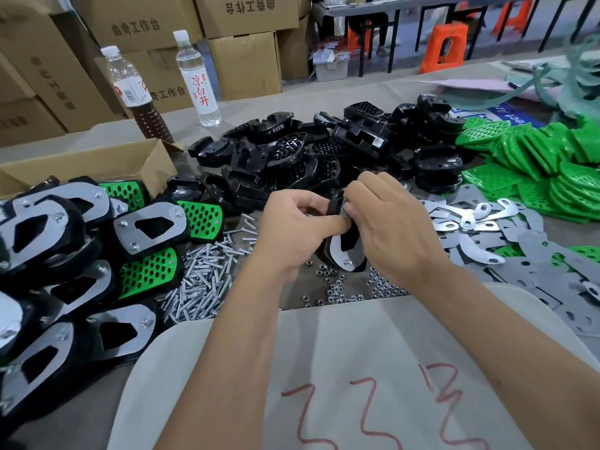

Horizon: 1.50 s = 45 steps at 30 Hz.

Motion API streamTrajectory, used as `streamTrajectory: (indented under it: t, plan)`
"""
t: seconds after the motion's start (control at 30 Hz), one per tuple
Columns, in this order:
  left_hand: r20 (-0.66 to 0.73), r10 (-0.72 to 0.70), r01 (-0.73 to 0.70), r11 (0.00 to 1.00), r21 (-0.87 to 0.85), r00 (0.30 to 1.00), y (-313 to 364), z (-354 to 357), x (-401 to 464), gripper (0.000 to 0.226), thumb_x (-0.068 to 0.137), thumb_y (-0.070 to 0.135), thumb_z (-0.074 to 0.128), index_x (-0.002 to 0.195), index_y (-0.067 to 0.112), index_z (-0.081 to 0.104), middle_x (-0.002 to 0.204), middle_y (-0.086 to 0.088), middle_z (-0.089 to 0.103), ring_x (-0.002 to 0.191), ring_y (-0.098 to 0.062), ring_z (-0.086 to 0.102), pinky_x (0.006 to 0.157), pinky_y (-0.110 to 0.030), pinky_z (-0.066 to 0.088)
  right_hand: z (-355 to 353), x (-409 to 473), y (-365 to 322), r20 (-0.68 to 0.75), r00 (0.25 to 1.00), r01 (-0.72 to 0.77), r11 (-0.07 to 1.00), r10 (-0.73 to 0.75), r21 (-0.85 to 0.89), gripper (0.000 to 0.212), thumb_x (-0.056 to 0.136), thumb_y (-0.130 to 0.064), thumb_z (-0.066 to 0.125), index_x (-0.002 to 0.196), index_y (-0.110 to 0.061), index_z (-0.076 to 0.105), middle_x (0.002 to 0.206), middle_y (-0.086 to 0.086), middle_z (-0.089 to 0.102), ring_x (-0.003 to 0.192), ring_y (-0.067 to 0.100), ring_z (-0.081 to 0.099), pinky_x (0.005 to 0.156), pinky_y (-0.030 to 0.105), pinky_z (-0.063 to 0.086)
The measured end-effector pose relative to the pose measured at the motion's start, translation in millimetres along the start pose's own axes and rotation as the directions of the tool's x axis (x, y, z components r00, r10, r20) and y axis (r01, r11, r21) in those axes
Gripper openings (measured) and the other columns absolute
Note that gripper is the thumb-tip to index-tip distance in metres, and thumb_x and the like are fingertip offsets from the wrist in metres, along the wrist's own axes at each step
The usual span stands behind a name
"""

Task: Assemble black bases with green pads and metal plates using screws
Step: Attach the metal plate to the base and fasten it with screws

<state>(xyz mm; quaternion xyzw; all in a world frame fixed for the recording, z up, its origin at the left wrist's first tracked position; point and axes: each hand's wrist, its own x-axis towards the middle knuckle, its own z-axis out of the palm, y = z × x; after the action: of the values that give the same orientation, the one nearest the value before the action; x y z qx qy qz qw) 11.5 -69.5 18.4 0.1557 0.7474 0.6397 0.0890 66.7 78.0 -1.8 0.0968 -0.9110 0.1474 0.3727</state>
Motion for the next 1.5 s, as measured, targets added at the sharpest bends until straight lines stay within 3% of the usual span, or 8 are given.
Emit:
streamTrajectory:
  t: [0.13, 0.37, 0.47, 0.53, 0.73, 0.97, 1.27, 1.5]
  plan:
    - [0.02, -0.049, 0.05, 0.998, -0.043, 0.999, 0, 2, -1, 0.031, 0.066, -0.002, 0.091, 0.09, -0.008, 0.074, 0.079, -0.022, 0.069, 0.072, -0.026, 0.061, 0.071, -0.039, 0.049, -1, 0, -2, -0.016, 1.0, -0.02, 0.999, 0.019, -0.029, 0.023, 0.102, -0.01, 0.045, 0.078, -0.012, 0.045, 0.077, 0.002, 0.046, 0.073, 0.025, 0.037, 0.062, 0.04, 0.035]
    - [0.037, -0.108, 0.111, 0.989, -0.102, 0.993, -5, 8, 0, 0.05, 0.053, 0.011, 0.087, 0.091, -0.015, 0.068, 0.078, -0.015, 0.06, 0.072, -0.025, 0.054, 0.071, -0.038, 0.04, 0, -3, -1, 0.004, 0.989, -0.145, 0.988, 0.145, -0.05, 0.032, 0.107, -0.032, 0.046, 0.081, -0.014, 0.049, 0.079, 0.001, 0.054, 0.077, 0.028, 0.049, 0.064, 0.042, 0.041]
    - [0.06, -0.182, 0.187, 0.979, -0.086, 0.981, -13, 5, 4, 0.015, 0.069, 0.001, 0.088, 0.078, 0.001, 0.076, 0.07, -0.004, 0.07, 0.062, -0.014, 0.063, 0.062, -0.022, 0.046, 2, -4, 4, 0.129, 0.986, -0.109, 0.992, 0.101, 0.057, 0.017, 0.106, -0.022, 0.047, 0.095, -0.011, 0.052, 0.093, 0.001, 0.051, 0.085, 0.025, 0.046, 0.073, 0.045, 0.044]
    - [0.06, -0.237, 0.241, 0.967, -0.077, 0.97, -15, 2, 5, 0.017, 0.074, 0.001, 0.086, 0.072, 0.014, 0.075, 0.067, 0.003, 0.072, 0.058, -0.007, 0.064, 0.06, -0.021, 0.047, 3, -4, 5, 0.197, 0.977, -0.103, 0.991, 0.085, 0.085, 0.013, 0.106, -0.021, 0.045, 0.1, -0.012, 0.051, 0.098, 0.001, 0.048, 0.085, 0.024, 0.046, 0.072, 0.049, 0.046]
    - [0.055, -0.32, 0.323, 0.945, -0.045, 0.946, -13, -1, 6, 0.024, 0.075, 0.006, 0.087, 0.091, 0.009, 0.07, 0.083, -0.007, 0.069, 0.075, -0.022, 0.06, 0.066, -0.031, 0.04, 6, -5, 5, 0.248, 0.967, -0.06, 0.998, 0.05, 0.033, 0.002, 0.102, -0.018, 0.049, 0.102, -0.016, 0.048, 0.098, 0.002, 0.043, 0.083, 0.025, 0.043, 0.061, 0.05, 0.049]
    - [0.115, -0.354, 0.354, 0.935, 0.024, 0.928, -9, -7, 3, 0.025, 0.078, 0.002, 0.082, 0.102, 0.005, 0.074, 0.081, -0.006, 0.069, 0.069, -0.016, 0.056, 0.06, -0.025, 0.039, 8, -3, 1, 0.211, 0.977, 0.009, 0.996, 0.01, -0.088, 0.019, 0.106, -0.032, 0.041, 0.096, -0.017, 0.048, 0.096, 0.0, 0.046, 0.087, 0.025, 0.046, 0.053, 0.044, 0.046]
    - [0.13, -0.387, 0.387, 0.922, 0.024, 0.913, -11, -13, 4, 0.02, 0.08, -0.001, 0.081, 0.072, 0.014, 0.071, 0.067, -0.001, 0.072, 0.054, -0.012, 0.063, 0.053, -0.019, 0.047, 5, -4, 3, 0.333, 0.943, -0.01, 1.0, 0.009, 0.001, 0.013, 0.106, -0.024, 0.042, 0.098, -0.016, 0.048, 0.097, -0.001, 0.044, 0.088, 0.023, 0.042, 0.064, 0.05, 0.048]
    - [0.143, -0.387, 0.387, 0.922, 0.029, 0.911, -10, -12, 3, 0.011, 0.081, -0.001, 0.08, 0.081, 0.008, 0.075, 0.068, -0.004, 0.073, 0.051, -0.011, 0.063, 0.048, -0.016, 0.047, 9, -3, -1, 0.301, 0.952, -0.031, 0.996, 0.056, -0.087, 0.018, 0.109, -0.026, 0.046, 0.093, -0.017, 0.05, 0.093, -0.002, 0.042, 0.086, 0.022, 0.041, 0.062, 0.048, 0.048]
